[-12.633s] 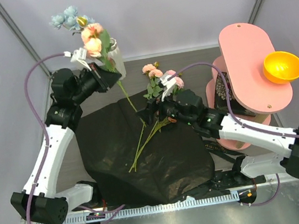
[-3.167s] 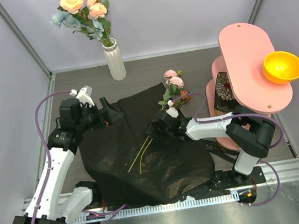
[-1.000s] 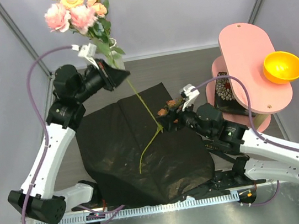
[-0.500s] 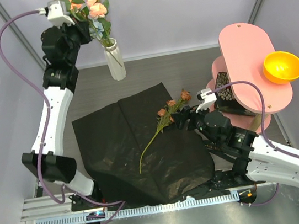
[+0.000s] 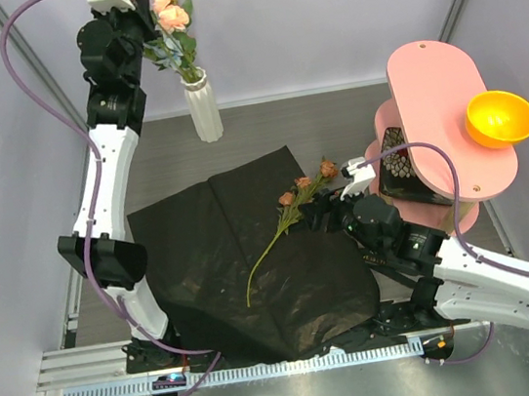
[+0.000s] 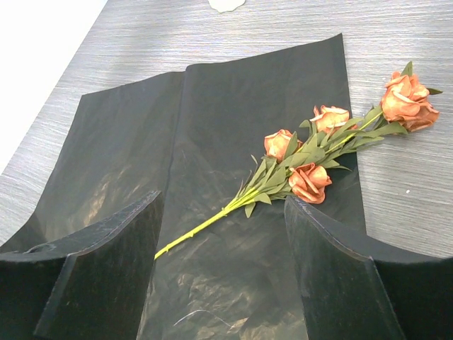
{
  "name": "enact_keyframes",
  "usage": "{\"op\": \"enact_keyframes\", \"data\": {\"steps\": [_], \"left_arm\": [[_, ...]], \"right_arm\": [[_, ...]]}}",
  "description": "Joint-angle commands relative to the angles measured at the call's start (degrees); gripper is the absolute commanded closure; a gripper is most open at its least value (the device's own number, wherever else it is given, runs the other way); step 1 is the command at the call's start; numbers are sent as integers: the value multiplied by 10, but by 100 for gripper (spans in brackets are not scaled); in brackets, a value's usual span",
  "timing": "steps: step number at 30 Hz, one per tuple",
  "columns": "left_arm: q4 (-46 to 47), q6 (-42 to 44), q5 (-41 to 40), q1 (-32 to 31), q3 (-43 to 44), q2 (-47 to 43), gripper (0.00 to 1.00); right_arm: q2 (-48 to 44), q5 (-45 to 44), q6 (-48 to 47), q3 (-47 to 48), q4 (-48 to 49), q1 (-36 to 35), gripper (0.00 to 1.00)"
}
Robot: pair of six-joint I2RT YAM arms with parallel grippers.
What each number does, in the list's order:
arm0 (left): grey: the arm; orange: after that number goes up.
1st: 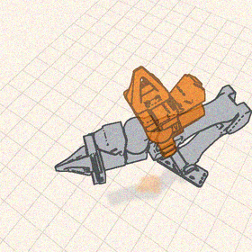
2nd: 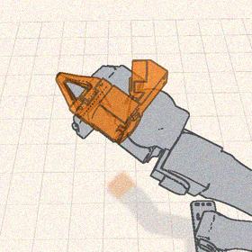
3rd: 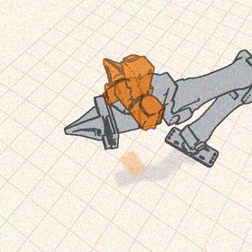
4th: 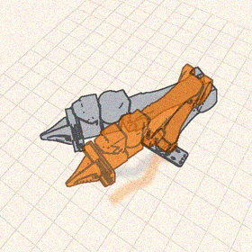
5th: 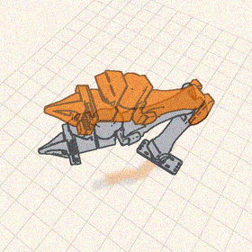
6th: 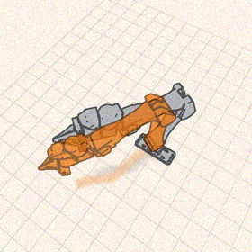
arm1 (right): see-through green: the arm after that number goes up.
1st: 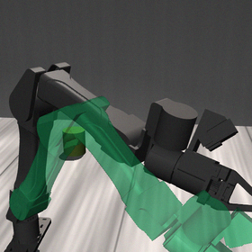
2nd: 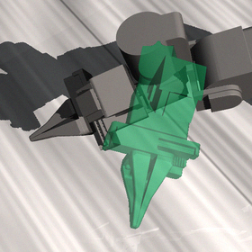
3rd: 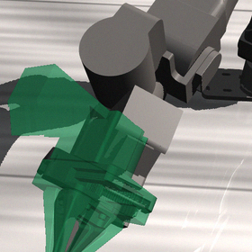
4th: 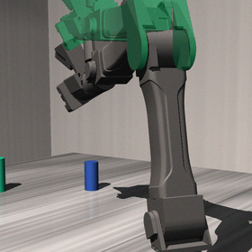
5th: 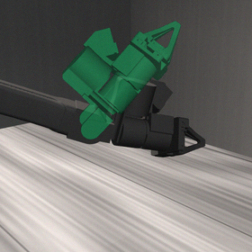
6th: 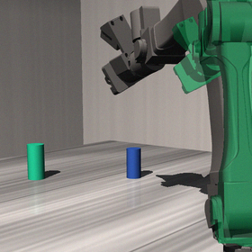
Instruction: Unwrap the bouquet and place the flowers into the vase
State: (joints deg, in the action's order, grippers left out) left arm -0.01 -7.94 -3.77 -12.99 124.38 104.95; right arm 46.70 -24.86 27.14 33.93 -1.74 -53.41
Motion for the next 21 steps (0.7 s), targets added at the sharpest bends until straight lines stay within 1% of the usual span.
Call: {"op": "enact_keyframes", "data": {"steps": [1,13,19,20,21], "left_arm": [[57,28,-26,0,34,16,100],[46,31,-23,0,38,54,100],[31,27,-26,-1,32,78,100],[21,23,-26,0,32,81,98],[17,22,-24,0,31,83,92]], "right_arm": [[4,0,6,11,37,0,25],[14,5,10,16,41,0,25],[34,22,23,17,52,0,25],[37,25,27,17,53,0,25],[45,31,31,20,53,-1,25]]}}
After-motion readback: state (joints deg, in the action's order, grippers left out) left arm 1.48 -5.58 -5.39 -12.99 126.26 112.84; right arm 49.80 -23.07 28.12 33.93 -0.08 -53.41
